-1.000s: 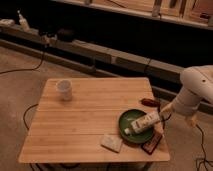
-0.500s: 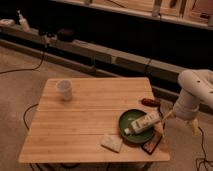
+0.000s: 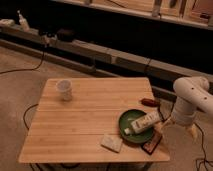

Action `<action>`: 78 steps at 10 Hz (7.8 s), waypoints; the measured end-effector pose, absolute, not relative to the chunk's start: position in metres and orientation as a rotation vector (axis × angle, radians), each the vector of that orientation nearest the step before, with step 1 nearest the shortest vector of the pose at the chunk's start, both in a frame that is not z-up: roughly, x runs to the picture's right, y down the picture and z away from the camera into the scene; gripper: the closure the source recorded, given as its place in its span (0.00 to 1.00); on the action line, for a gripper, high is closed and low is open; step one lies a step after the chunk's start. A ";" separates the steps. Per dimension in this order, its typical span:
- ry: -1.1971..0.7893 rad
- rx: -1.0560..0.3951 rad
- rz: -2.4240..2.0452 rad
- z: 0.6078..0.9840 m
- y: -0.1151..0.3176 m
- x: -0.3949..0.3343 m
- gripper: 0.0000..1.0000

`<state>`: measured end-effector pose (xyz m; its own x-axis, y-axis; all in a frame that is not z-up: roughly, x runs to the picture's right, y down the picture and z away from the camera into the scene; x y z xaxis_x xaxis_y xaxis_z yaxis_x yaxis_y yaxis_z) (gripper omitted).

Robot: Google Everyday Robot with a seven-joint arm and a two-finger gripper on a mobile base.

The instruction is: Place the eraser in the ceramic cup

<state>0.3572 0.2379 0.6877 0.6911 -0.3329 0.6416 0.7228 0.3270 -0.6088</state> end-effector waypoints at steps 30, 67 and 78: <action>-0.404 -0.809 -0.859 0.755 0.269 0.345 0.20; -0.633 -0.640 -0.960 0.728 0.064 0.217 0.83; -0.559 -0.570 -1.255 0.771 -0.020 0.146 0.83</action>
